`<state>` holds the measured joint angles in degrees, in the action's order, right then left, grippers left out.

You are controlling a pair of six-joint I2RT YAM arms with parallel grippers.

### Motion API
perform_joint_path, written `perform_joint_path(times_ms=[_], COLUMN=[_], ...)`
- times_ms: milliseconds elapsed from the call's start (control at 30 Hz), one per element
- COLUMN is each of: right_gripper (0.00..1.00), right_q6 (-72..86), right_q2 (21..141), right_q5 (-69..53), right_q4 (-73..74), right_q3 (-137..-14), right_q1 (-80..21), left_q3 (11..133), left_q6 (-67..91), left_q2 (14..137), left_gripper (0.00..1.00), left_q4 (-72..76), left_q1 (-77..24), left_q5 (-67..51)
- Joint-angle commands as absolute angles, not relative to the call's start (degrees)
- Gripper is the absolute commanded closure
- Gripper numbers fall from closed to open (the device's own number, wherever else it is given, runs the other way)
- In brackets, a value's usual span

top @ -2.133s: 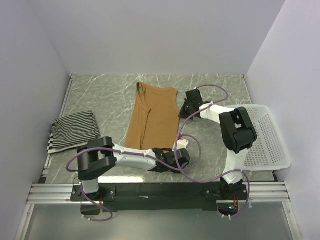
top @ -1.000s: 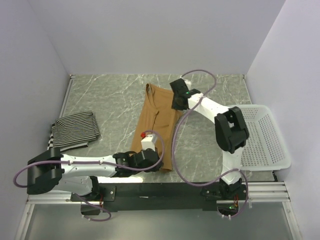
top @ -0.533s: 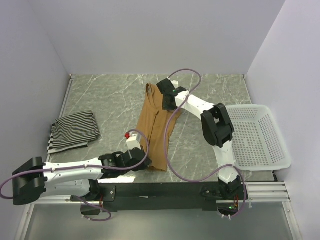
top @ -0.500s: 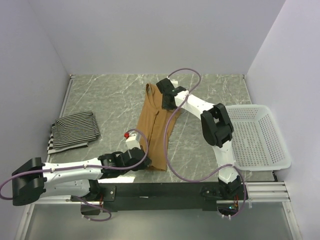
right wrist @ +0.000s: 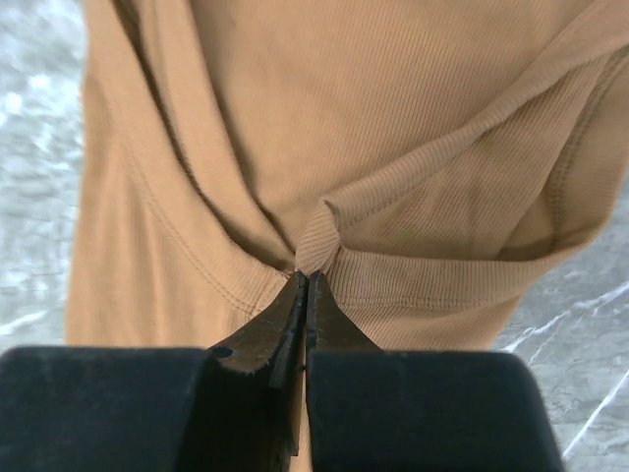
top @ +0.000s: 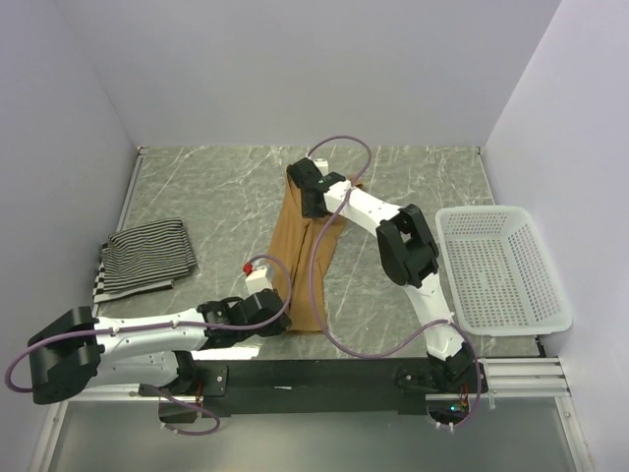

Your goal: Fold and stack the tank tops

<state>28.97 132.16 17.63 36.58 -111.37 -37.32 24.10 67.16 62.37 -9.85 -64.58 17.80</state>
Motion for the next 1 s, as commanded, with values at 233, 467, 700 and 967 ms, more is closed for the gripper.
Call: perform_joint_path(times_ms=[233, 467, 700, 967], right_gripper=[0.62, 0.56, 0.56, 0.56], right_q6=[24.88, 24.26, 27.24, 28.39], right_q2=[128.85, 122.35, 113.31, 113.81], right_q5=[20.13, 20.74, 21.8, 15.65], right_q4=[33.23, 33.31, 32.43, 28.58], right_q3=[-109.07, -108.55, -100.03, -91.77], right_q1=[-37.09, -36.13, -32.88, -29.09], left_q3=[26.8, 32.34, 39.81, 39.12], left_q6=[65.83, 63.46, 59.68, 57.3], left_q2=[59.94, 56.34, 56.24, 68.89], left_gripper=[0.84, 0.58, 0.64, 0.75], left_q4=[-14.85, -22.67, -24.79, -12.58], left_q1=[-63.46, -62.75, -62.75, -64.42], left_q5=[17.4, 20.47, 18.99, 10.2])
